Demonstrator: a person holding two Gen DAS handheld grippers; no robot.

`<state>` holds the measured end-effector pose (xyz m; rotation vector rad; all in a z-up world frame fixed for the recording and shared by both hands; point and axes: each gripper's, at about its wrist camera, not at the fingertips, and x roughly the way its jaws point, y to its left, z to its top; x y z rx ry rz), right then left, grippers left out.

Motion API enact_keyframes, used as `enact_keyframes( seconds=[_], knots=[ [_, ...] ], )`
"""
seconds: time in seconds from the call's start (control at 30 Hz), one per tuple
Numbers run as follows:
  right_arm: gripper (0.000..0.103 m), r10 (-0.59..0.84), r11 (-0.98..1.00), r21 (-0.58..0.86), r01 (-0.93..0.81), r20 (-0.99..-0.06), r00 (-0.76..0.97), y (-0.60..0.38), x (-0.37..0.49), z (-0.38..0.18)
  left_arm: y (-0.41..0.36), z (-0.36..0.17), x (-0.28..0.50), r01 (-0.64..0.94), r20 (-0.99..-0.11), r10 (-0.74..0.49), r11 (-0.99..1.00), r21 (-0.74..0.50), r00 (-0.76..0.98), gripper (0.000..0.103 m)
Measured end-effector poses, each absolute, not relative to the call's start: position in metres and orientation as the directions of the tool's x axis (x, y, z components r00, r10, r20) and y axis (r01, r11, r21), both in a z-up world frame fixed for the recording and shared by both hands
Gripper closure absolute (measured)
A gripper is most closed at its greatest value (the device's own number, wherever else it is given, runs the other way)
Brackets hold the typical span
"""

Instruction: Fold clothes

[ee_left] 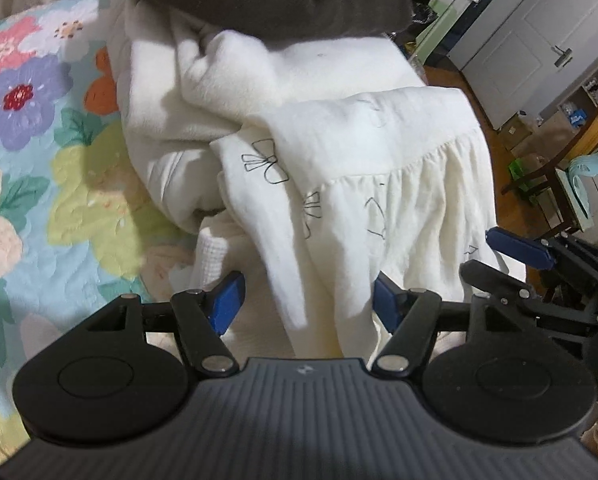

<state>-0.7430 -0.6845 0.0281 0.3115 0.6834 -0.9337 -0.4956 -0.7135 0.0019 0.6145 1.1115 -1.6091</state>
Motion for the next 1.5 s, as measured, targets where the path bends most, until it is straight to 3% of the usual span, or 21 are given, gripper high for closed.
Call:
enact_keyframes(
  seconds=[0.3,0.43,0.6,0.77,0.8,0.87,1.17,1.33,1.5],
  knots=[
    [0.053,-0.648,0.543,-0.143,0.827,-0.697,0.306,-0.673,-0.732,0.025,-0.695,0.024,-0.516,0.972,-0.837,-0.496,-0.098,-0.212,-0.232,0.036],
    [0.044,-0.655,0.571,-0.137,0.809,-0.671,0.349,-0.648,-0.726,0.053,-0.673,0.056,-0.515,0.978,-0.809,-0.55,-0.135,-0.16,-0.209,0.033],
    [0.041,-0.602,0.627,-0.051,0.777,-0.665,0.442,-0.631,-0.721,0.087,-0.645,0.081,-0.523,0.964,-0.782,-0.567,-0.209,-0.167,-0.258,0.03],
    [0.023,-0.604,0.616,-0.052,0.786,-0.672,0.429,-0.617,-0.725,0.101,-0.62,0.088,-0.536,0.956,-0.753,-0.597,-0.249,-0.152,-0.275,0.026],
    [0.023,-0.605,0.612,-0.064,0.788,-0.679,0.415,-0.616,-0.725,0.1,-0.617,0.087,-0.537,0.957,-0.748,-0.604,-0.25,-0.149,-0.275,0.025],
    [0.023,-0.612,0.6,-0.089,0.795,-0.691,0.384,-0.614,-0.727,0.097,-0.611,0.084,-0.539,0.961,-0.741,-0.619,-0.244,-0.132,-0.259,0.012],
    [0.023,-0.623,0.525,-0.091,0.846,-0.718,0.31,-0.612,-0.743,0.086,-0.605,0.046,-0.545,0.963,-0.755,-0.601,-0.205,-0.173,-0.263,0.011],
    [0.023,-0.598,0.518,-0.053,0.854,-0.736,0.318,-0.609,-0.744,0.084,-0.595,0.039,-0.557,0.965,-0.764,-0.602,-0.238,-0.107,-0.233,0.011],
    [0.022,-0.595,0.508,-0.06,0.859,-0.746,0.3,-0.61,-0.74,0.081,-0.589,0.037,-0.559,0.956,-0.768,-0.586,-0.27,-0.118,-0.26,0.011]
  ],
)
